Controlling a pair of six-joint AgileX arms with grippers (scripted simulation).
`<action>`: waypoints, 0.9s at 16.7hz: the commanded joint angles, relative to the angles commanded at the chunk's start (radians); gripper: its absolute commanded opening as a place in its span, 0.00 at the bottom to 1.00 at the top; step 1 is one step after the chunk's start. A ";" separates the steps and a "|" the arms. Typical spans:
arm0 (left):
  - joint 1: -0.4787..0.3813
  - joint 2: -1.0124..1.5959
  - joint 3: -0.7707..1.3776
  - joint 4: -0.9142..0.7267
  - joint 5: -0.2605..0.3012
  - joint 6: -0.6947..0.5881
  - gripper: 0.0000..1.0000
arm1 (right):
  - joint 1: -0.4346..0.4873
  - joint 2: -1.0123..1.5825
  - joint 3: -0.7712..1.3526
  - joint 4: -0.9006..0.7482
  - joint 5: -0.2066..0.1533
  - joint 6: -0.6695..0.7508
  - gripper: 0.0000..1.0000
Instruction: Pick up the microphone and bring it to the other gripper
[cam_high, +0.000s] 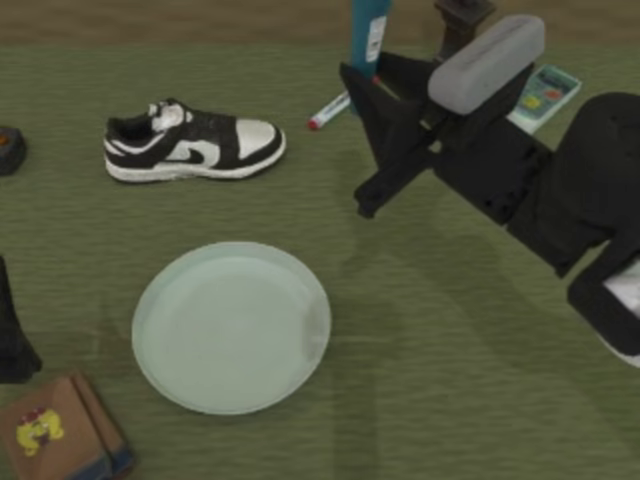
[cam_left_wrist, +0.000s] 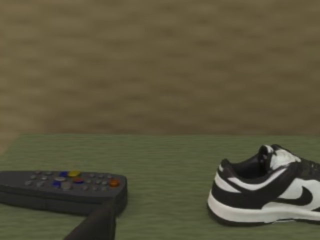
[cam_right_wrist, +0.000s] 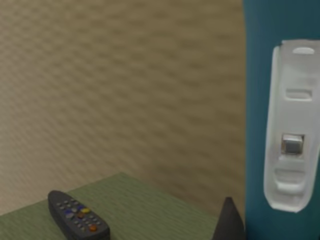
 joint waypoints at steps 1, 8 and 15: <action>0.000 0.000 0.000 0.000 0.000 0.000 1.00 | 0.000 0.000 0.000 0.000 0.000 0.000 0.00; -0.034 0.110 0.075 0.040 0.088 0.013 1.00 | 0.000 0.000 0.000 0.000 0.000 0.000 0.00; -0.153 0.633 0.389 0.225 0.411 0.057 1.00 | 0.000 0.000 0.000 0.000 0.000 0.000 0.00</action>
